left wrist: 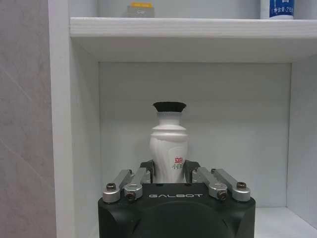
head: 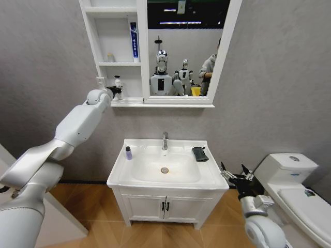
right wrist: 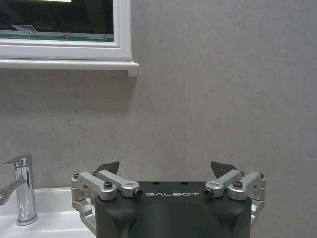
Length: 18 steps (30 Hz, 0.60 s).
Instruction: Move facial cleanser and shampoo from washbasin to cabinet, then wipe washbasin with towel.
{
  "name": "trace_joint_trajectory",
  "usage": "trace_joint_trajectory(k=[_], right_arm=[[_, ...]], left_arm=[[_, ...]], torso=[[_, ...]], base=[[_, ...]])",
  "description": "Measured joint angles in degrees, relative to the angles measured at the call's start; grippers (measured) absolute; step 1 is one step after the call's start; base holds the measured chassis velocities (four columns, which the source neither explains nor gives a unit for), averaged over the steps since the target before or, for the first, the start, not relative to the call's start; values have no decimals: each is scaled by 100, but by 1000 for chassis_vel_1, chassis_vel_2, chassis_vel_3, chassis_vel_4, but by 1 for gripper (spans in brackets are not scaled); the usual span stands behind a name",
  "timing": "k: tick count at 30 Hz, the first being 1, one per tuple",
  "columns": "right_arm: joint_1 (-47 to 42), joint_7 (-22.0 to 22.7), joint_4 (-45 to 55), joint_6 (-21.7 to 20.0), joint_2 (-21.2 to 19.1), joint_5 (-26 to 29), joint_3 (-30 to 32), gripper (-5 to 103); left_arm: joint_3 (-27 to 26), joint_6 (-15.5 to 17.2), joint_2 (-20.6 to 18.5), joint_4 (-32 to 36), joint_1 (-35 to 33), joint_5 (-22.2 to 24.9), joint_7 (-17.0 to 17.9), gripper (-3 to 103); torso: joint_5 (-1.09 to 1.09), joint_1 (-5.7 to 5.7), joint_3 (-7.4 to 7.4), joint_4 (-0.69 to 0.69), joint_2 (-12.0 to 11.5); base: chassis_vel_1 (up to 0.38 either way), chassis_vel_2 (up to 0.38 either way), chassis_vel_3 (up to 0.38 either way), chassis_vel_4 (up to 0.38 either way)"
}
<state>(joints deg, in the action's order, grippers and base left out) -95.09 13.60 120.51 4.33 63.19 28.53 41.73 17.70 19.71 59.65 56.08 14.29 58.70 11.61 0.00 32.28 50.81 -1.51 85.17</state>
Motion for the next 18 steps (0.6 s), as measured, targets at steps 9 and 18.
trace_joint_trajectory(k=[9, 18], right_arm=[[-51, -2, 53, 15, 38, -7, 21, 100], [-56, -2, 77, 20, -2, -4, 31, 100]], left_arm=[[6, 28, 38, -33, 52, -21, -19, 30], [10, 12, -46, 70, -19, -31, -49, 29]], torso=[[-1, 0, 0, -1, 0], [0, 0, 0, -1, 0]], base=[[0, 0, 0, 0], [0, 0, 0, 0]])
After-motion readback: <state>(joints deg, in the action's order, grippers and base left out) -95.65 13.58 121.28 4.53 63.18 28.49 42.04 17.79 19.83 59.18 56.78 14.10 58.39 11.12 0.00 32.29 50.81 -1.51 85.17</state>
